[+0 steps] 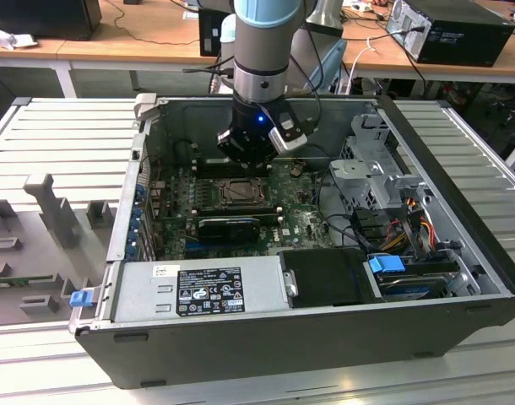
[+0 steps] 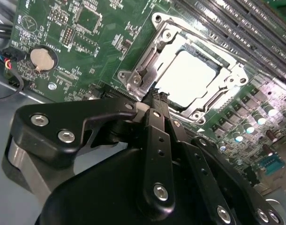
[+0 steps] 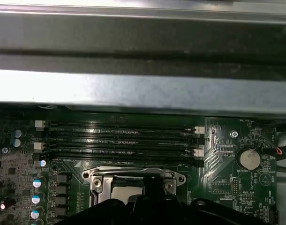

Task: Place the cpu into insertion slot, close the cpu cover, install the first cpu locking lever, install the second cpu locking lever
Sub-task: 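Install the second cpu locking lever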

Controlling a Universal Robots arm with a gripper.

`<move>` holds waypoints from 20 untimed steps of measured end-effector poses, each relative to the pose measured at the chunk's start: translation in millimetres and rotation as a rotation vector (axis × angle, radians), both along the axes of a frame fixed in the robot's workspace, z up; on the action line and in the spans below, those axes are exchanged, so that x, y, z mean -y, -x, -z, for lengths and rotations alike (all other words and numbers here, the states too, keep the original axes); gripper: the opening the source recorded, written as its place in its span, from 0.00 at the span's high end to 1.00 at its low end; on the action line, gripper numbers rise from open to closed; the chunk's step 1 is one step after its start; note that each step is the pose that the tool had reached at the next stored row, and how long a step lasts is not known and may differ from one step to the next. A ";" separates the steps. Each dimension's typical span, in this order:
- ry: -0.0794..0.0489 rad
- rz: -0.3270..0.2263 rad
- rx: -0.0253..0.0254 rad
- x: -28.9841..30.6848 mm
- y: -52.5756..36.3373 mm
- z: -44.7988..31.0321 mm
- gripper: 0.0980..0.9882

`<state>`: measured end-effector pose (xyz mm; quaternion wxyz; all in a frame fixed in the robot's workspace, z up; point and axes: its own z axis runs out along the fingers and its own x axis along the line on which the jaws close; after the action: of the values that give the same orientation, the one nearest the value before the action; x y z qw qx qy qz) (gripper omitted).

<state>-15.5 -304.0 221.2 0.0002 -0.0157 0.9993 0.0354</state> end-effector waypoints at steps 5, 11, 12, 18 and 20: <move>0.000 0.000 0.0001 4.9 0.0 0.2 0.99; 0.000 0.000 0.0001 5.7 -0.1 -11.8 0.99; 0.000 0.000 0.0001 5.7 -0.1 -16.5 0.99; 0.000 0.000 0.0000 15.5 0.0 -19.1 0.99; -0.001 0.000 0.0000 21.2 -0.1 -19.7 0.99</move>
<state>-15.4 -325.2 240.9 0.0002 -0.0157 0.9992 0.0357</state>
